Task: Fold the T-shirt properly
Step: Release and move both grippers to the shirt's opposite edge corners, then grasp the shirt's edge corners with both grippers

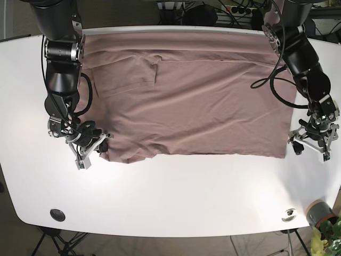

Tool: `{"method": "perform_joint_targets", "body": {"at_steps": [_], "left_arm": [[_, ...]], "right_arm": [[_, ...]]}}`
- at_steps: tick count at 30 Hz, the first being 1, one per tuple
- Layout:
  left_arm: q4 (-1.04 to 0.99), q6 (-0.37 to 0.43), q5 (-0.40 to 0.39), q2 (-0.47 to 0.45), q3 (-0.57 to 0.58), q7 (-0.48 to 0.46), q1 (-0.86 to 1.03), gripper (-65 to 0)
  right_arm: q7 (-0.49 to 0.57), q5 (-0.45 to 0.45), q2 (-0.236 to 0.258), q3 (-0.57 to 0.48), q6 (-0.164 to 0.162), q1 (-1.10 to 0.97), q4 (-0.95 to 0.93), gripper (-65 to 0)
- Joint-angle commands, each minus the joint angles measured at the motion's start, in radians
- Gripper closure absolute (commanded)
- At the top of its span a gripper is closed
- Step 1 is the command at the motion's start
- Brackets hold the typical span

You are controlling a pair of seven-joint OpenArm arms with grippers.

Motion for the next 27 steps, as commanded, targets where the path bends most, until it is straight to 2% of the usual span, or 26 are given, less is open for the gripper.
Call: {"method": "perform_joint_targets", "body": {"at_steps": [1, 8, 18, 25, 27], "left_arm": [[-0.089, -0.003, -0.008, -0.024, 0.036, -0.047, -0.081, -51.7], [-0.319, -0.003, -0.01, -0.057, 0.151, -0.168, -0.159, -51.8], [-0.544, -0.006, -0.01, -0.058, 0.156, -0.257, -0.209, -51.8], [-0.547, -0.124, -0.01, -0.052, 0.156, -0.254, -0.203, -50.4], [-0.547, -0.141, -0.008, -0.052, 0.156, -0.254, -0.202, -43.8]], "right_arm": [[0.0, 0.004, 0.011, 0.0, 0.002, 0.026, 0.018, -2.4], [0.0, 0.004, 0.009, 0.005, 0.002, 0.026, 0.018, -2.4], [0.0, 0.013, 0.014, 0.008, 0.002, 0.029, 0.018, -2.4], [-0.007, 0.013, 0.014, 0.008, 0.002, 0.039, 0.02, -2.4], [-0.017, 0.013, 0.014, 0.008, 0.002, 0.049, 0.02, -2.4]]}}
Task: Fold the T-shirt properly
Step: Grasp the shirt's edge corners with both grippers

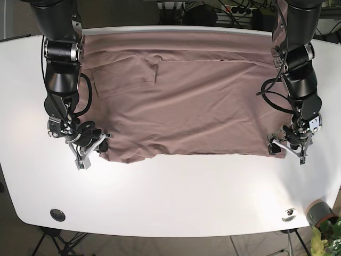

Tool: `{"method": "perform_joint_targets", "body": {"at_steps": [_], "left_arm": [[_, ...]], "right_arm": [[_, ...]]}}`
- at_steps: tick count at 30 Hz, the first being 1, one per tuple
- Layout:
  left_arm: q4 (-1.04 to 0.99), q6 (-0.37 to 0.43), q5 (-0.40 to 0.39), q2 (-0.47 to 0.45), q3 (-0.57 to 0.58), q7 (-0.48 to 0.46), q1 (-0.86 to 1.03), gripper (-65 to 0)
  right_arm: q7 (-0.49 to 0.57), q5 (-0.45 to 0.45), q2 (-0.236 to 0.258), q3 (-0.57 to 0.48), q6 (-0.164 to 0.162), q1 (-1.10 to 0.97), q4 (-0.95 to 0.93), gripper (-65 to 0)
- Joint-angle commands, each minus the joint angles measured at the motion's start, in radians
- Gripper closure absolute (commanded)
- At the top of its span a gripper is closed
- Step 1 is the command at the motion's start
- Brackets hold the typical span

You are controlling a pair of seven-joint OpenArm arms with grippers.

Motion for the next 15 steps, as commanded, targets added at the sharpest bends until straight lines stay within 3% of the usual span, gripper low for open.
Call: {"method": "perform_joint_targets", "body": {"at_steps": [1, 5, 6, 15], "left_arm": [[0.01, -0.018, -0.004, -0.012, 0.002, -0.007, -0.022, -35.1], [0.01, -0.018, -0.002, -0.012, 0.002, -0.011, -0.022, -7.4], [0.01, -0.018, -0.002, -0.012, 0.002, -0.011, -0.022, -3.5], [0.111, -0.021, -0.007, -0.012, -0.005, -0.004, 0.007, 0.0]], "right_arm": [[-0.004, 0.007, 0.012, 0.005, 0.002, 0.044, 0.016, -2.4], [-0.004, 0.004, 0.012, 0.002, 0.002, 0.047, 0.016, -2.4], [-0.004, 0.002, 0.012, 0.002, 0.002, 0.047, 0.016, -2.4], [-0.01, 0.005, 0.015, 0.003, 0.003, 0.067, 0.025, -2.4]]}}
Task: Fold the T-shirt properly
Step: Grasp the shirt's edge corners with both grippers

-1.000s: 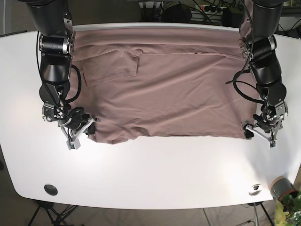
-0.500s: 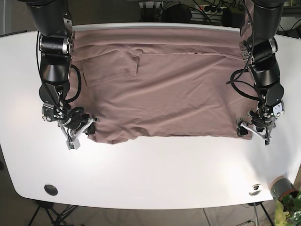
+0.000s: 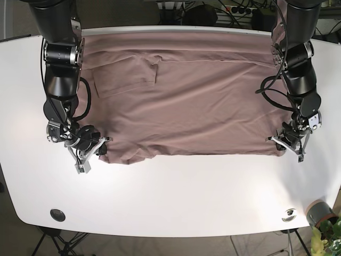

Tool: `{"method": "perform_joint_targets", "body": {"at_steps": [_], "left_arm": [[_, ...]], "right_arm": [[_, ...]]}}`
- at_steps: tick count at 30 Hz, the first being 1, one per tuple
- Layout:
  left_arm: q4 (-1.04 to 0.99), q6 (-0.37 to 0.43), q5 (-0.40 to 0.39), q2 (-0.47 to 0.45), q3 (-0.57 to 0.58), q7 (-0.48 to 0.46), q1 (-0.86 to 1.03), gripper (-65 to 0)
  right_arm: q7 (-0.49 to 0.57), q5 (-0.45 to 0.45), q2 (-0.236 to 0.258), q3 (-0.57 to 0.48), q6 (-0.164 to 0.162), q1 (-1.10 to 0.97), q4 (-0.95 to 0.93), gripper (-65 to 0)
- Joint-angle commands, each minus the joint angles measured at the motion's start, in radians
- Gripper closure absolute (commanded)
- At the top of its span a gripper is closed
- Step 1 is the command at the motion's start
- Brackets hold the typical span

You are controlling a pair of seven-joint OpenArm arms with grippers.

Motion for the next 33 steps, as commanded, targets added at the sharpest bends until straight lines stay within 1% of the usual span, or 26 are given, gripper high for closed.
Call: {"method": "perform_joint_targets", "body": {"at_steps": [1, 4, 9, 12, 15, 17, 20, 22, 23, 25, 27, 29, 31, 33], "left_arm": [[0.103, -0.003, -0.008, -0.014, -0.004, -0.008, -0.011, 0.0], [0.197, -0.003, -0.009, -0.012, -0.004, 0.031, 0.025, 0.0], [0.335, -0.003, -0.009, 0.024, -0.008, 0.086, 0.058, 0.0], [0.434, -0.003, -0.009, 0.031, -0.047, 0.132, 0.101, 0.0], [0.508, -0.006, -0.009, 0.06, -0.07, 0.178, 0.115, 0.0], [0.539, -0.035, -0.009, 0.063, -0.076, 0.202, 0.126, 0.0], [0.554, -0.077, -0.009, 0.063, -0.076, 0.222, 0.146, 0.0], [0.546, -0.081, -0.008, 0.06, -0.077, 0.222, 0.146, 0.0], [0.539, -0.081, -0.008, 0.06, -0.077, 0.222, 0.146, 0.0], [0.536, -0.084, -0.008, 0.06, -0.077, 0.222, 0.146, 0.0], [0.536, -0.084, -0.008, 0.06, -0.077, 0.222, 0.155, 0.0], [0.536, -0.084, -0.008, 0.06, -0.077, 0.222, 0.161, 0.0], [0.529, -0.084, -0.008, 0.06, -0.077, 0.222, 0.163, 0.0], [0.533, -0.084, -0.008, 0.06, -0.077, 0.222, 0.163, 0.0]], "right_arm": [[0.005, 0.019, 0.021, 0.007, 0.004, 0.038, 0.046, -2.4], [-0.038, 0.023, 0.036, 0.007, 0.004, 0.03, 0.144, -2.4], [-0.101, 0.022, 0.041, 0.007, 0.004, 0.009, 0.267, -2.4], [-0.159, 0.02, 0.041, 0.01, 0.002, -0.019, 0.363, -2.4], [-0.212, 0.02, 0.041, 0.051, 0.002, -0.048, 0.46, -2.4], [-0.238, 0.016, 0.038, 0.078, 0.002, -0.068, 0.514, -2.4], [-0.25, 0.013, 0.038, 0.076, 0.002, -0.088, 0.543, -2.5], [-0.245, 0.013, 0.038, 0.082, 0.002, -0.087, 0.511, -3.2], [-0.232, 0.013, 0.036, 0.081, 0.002, -0.084, 0.477, -4.6], [-0.193, 0.013, 0.035, 0.076, 0.002, -0.061, 0.42, -11.4], [-0.147, 0.013, 0.033, 0.076, 0.002, -0.044, 0.342, -24.3], [-0.097, 0.013, 0.033, 0.078, 0.002, -0.036, 0.281, -33.3], [-0.003, 0.013, 0.035, 0.074, 0.002, -0.004, 0.182, -43.4], [0.051, 0.013, 0.039, 0.074, 0.004, 0.016, 0.113, -48.0]]}}
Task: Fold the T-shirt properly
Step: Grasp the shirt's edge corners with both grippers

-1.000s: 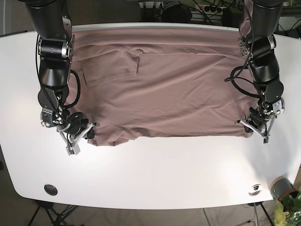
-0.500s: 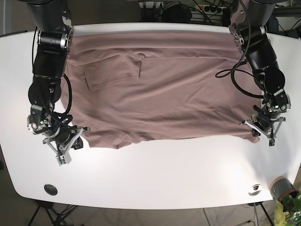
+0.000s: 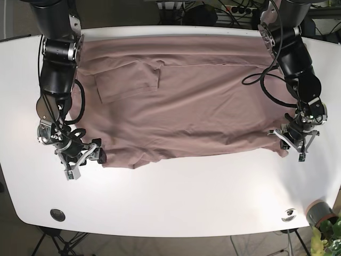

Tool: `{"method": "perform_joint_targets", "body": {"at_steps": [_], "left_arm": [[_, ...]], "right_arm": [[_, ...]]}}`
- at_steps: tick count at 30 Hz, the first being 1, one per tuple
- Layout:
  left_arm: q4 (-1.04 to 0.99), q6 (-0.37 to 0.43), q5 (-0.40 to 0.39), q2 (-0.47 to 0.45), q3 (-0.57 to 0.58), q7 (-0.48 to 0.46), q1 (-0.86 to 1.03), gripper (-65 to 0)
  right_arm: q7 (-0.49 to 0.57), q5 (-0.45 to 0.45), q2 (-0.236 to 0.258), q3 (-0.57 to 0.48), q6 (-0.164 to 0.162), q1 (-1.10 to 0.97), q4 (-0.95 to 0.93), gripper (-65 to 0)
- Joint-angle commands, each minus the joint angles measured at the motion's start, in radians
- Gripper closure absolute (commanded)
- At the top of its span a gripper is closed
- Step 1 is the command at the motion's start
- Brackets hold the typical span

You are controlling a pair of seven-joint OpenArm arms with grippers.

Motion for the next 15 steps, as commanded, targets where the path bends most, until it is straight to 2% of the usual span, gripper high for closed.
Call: {"method": "perform_joint_targets", "body": {"at_steps": [1, 4, 9, 12, 15], "left_arm": [[0.014, -0.001, -0.011, -0.016, -0.001, -0.018, -0.027, 0.0], [0.014, -0.001, -0.011, -0.018, -0.001, -0.018, -0.026, 0.0], [0.018, -0.003, -0.011, -0.018, -0.001, -0.018, -0.026, 0.0], [0.018, -0.003, -0.011, -0.018, -0.001, -0.018, -0.026, 0.0], [0.018, -0.003, -0.011, -0.018, -0.001, -0.018, -0.026, 0.0]], "right_arm": [[0.082, 0.012, 0.023, 0.003, 0.003, 0.062, -0.085, -49.8], [0.133, -0.006, 0.023, 0.003, 0.003, 0.099, -0.176, -51.2], [0.187, -0.103, 0.007, 0.003, 0.011, 0.11, -0.233, -51.0], [0.19, -0.138, -0.029, 0.003, 0.011, 0.105, -0.236, -51.0], [0.188, -0.146, -0.043, 0.003, 0.011, 0.102, -0.236, -51.0]]}}
